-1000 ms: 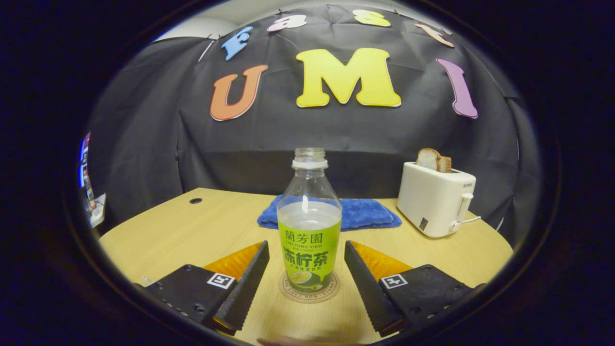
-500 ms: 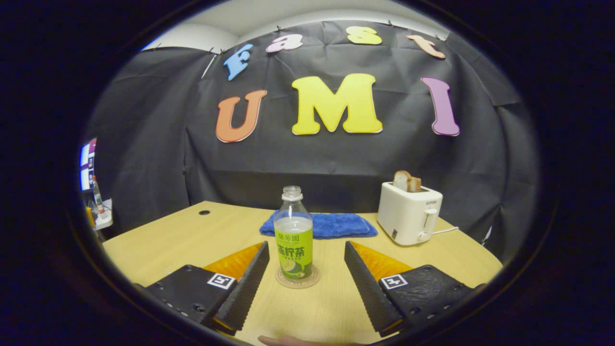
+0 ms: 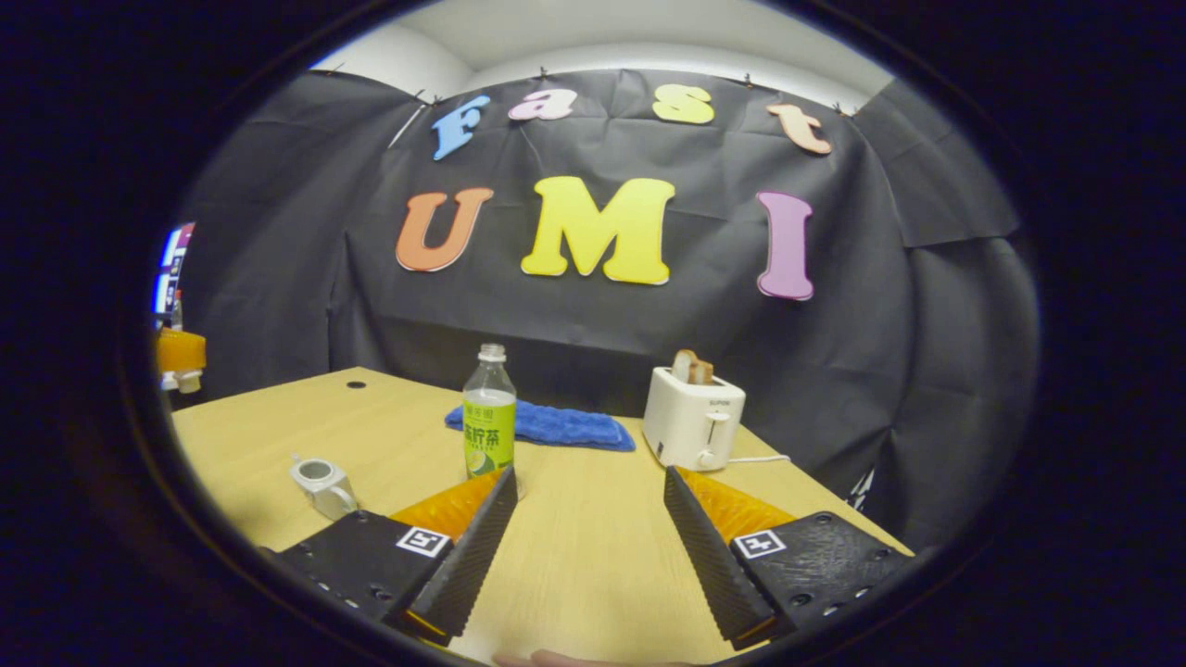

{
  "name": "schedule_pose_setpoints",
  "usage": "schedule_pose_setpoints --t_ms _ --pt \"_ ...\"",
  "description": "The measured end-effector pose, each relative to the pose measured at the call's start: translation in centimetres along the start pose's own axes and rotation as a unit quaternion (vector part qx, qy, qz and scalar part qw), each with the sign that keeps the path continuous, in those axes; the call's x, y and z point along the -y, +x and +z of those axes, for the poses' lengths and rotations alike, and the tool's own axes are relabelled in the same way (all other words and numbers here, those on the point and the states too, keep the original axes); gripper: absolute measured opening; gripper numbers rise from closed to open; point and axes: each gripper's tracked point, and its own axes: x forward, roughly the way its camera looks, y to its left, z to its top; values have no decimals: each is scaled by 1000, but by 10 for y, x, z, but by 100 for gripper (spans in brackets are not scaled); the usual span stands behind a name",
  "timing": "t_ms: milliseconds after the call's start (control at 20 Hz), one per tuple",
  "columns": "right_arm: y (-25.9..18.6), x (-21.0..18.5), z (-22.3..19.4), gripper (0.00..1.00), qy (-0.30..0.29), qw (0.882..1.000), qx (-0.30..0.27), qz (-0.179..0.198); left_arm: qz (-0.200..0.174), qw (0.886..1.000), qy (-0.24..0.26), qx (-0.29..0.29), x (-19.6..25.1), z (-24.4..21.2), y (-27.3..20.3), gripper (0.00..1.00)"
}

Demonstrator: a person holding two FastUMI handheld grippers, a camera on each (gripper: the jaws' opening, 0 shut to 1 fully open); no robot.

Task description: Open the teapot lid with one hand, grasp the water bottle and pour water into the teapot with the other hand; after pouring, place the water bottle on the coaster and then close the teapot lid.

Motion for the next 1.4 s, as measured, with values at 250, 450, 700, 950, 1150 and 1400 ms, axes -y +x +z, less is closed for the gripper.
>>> schedule_pose_setpoints --t_ms 250,450,700,950,1150,1400 --pt "-21 -6 -15 95 8 999 -8 31 -10 1000 11 -15 20 -20 25 4" --pt "-32 -20 -23 95 4 998 -5 67 -14 1000 9 -15 32 -34 46 4" --pt "-36 -21 -34 95 13 997 -17 80 -19 1000 4 18 35 -45 75 4" --pt "-27 -1 -36 97 31 997 -20 61 -21 1000 -5 23 33 -51 96 4" --pt "-21 8 -37 97 33 998 -20 51 -19 1000 -7 19 31 -59 110 4" --pt "-22 -5 -40 97 38 996 -22 76 -23 1000 4 12 32 -76 122 4"
